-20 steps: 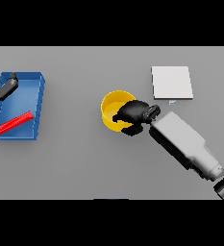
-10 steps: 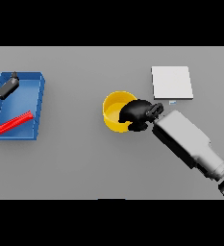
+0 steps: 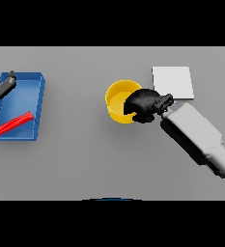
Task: Pick up the red beaker and tilt it to pour out 1 green nut into yellow bowl. Pick up the yellow bowl and place it on the metallic measuring scale.
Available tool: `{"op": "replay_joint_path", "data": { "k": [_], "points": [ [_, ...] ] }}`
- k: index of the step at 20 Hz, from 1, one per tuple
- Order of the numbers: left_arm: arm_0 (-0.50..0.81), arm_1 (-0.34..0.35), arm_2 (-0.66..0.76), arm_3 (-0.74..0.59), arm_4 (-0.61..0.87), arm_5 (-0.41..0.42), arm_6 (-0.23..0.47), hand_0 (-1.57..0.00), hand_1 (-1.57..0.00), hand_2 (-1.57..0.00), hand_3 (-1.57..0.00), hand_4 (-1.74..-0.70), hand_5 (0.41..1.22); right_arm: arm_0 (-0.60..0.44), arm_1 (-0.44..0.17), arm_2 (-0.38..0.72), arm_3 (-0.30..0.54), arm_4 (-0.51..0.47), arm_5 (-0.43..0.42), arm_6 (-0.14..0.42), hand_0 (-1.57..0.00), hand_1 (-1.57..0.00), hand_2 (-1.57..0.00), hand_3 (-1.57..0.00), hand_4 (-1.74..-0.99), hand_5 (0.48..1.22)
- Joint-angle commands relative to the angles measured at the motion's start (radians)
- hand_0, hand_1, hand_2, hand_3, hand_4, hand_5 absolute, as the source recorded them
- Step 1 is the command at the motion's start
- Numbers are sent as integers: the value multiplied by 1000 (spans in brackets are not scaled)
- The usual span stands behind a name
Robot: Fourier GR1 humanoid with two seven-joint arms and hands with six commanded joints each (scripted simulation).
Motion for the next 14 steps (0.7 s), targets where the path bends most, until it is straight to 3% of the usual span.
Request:
{"op": "replay_joint_path", "data": {
  "k": [1,3,6,8,11,14],
  "points": [
    [-5,-3,-1,6,-1,3,-7,1,1,1,1,-738,696,-6,0,-9,-1,5,-8,23,-1564,-1564,-1414,-1257,-1738,1219],
    [-6,-2,2,18,2,4,-20,1,1,1,1,-737,697,-8,-22,-31,-37,-4,-7,31,-1567,-1567,-1436,-1260,-1739,1220],
    [3,-8,1,1,3,7,-19,1,1,1,1,-746,697,-32,-36,-62,8,-9,-29,17,-1569,-1569,-1439,-1376,-1740,1220],
    [-8,-2,3,14,-2,7,4,1,1,1,1,-741,702,-36,-50,-84,23,-14,-30,29,-1570,-1570,-1472,-1309,-1740,1220],
    [-5,-7,-3,6,-6,6,6,1,1,1,1,-744,710,-47,-96,-123,53,-13,-75,2,-1570,-1570,-1504,-1239,-1741,1221],
    [5,-4,2,-11,-1,6,13,1,1,1,1,-743,708,-77,-124,-161,144,0,-133,-15,-1571,-1571,-1536,-1209,-1741,1221]
  ]
}}
